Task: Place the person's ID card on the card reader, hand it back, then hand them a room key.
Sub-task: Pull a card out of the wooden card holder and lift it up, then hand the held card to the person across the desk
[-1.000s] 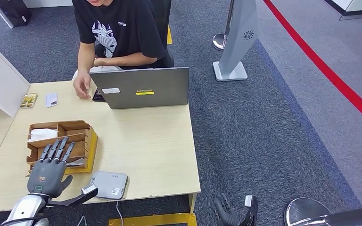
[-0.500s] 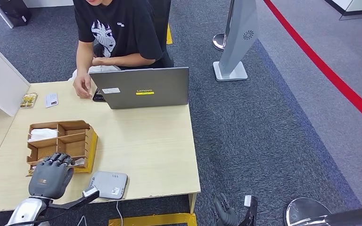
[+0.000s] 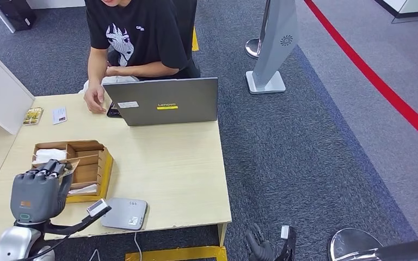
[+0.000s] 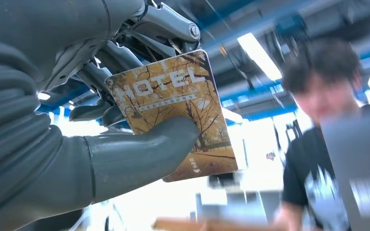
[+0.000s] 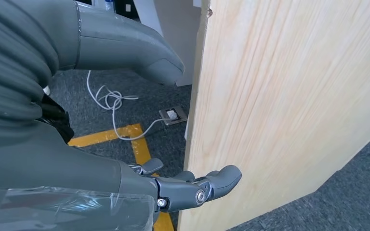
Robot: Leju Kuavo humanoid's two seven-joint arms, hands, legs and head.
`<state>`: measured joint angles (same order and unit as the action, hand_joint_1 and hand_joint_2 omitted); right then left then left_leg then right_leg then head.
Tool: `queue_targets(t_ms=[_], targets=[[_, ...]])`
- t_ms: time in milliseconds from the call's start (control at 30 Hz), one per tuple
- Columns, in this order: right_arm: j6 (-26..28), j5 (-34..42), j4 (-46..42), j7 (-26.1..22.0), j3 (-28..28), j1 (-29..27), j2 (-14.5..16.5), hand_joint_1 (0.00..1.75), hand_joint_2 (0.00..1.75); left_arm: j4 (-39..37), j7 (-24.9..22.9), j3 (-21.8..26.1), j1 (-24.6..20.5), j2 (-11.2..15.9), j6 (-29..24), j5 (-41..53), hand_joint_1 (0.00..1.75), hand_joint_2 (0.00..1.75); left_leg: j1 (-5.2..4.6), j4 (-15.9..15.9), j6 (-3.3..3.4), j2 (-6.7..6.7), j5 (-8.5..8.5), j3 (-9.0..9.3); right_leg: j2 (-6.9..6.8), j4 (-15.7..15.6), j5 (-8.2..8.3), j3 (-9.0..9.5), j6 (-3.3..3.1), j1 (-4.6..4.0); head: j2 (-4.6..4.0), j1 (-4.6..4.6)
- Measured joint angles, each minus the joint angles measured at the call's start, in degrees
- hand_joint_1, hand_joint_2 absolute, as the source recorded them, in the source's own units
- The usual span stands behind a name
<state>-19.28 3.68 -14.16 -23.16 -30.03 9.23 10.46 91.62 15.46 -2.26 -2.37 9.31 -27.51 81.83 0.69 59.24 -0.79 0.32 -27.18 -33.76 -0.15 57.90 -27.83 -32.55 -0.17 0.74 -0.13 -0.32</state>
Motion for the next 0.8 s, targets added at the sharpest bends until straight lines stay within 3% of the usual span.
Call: queue_targets(t_ms=[300, 533, 800], targets=[[0.0, -0.7, 0.0, 0.4, 0.0, 0.0, 0.1, 0.0, 1.75, 7.3, 0.1, 3.6, -2.8, -1.2, 3.3, -1.9, 1.75, 1.75, 0.03, 0.0, -0.02, -0.03, 0.02, 0.01, -0.04, 0.0, 0.01, 0.0, -0.02, -0.01, 0.0, 0.01], [0.0, -1.6, 0.0, 1.0, 0.1, 0.1, 0.4, 0.0, 1.75, 5.2, 1.6, 9.1, -9.1, 0.8, 4.3, -5.4, 1.75, 1.75, 0.04, 0.0, -0.05, -0.01, 0.05, 0.01, -0.02, 0.0, 0.04, 0.0, -0.06, -0.02, 0.0, -0.01], [0.1, -1.9, 0.0, 1.3, 0.2, 0.4, 0.7, 0.0, 1.75, 2.4, 2.0, 10.9, -12.1, 1.5, 4.7, -4.5, 1.75, 1.75, 0.01, 0.0, -0.04, -0.02, 0.05, 0.0, -0.03, 0.0, 0.04, 0.0, -0.05, -0.01, 0.0, 0.0]])
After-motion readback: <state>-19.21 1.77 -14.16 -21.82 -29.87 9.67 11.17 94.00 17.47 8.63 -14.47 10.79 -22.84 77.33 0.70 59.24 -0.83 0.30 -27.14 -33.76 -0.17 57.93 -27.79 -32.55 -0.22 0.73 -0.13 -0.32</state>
